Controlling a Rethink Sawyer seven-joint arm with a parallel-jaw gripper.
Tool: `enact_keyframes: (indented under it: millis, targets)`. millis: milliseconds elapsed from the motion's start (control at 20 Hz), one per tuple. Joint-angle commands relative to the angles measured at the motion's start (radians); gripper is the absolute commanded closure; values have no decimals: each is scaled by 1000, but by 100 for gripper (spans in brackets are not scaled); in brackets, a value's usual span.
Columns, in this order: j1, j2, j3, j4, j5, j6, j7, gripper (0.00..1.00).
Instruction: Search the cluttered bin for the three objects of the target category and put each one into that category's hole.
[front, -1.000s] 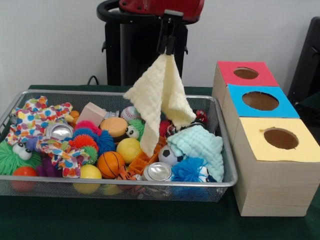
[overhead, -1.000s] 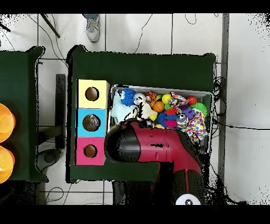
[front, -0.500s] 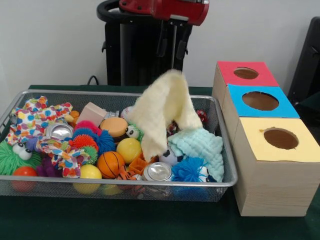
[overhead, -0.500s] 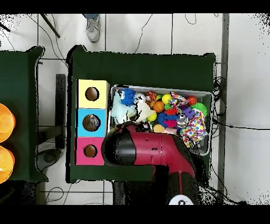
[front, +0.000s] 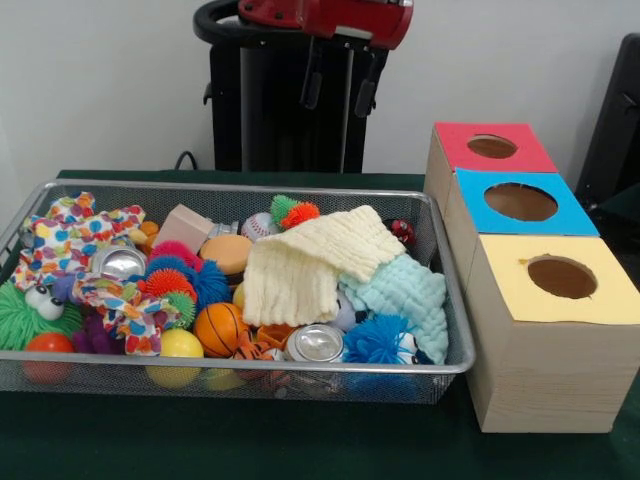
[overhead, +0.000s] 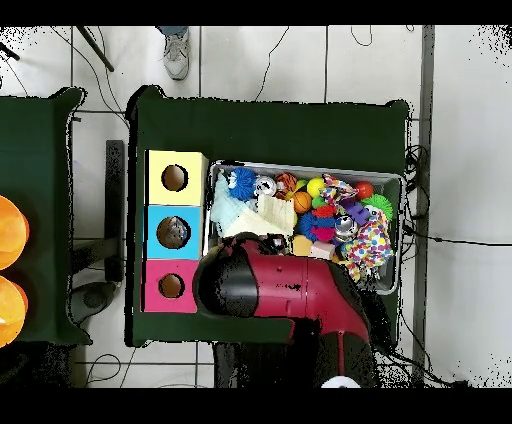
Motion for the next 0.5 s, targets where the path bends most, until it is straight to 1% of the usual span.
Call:
enact_keyframes:
  millis: [50,250,500]
  targets:
    - [-62,35,18,143,53,-150,219,0]
    - [-146,63,68,204,63,-246,181,0]
    - [-204,83,80,260,55,-321,180,0]
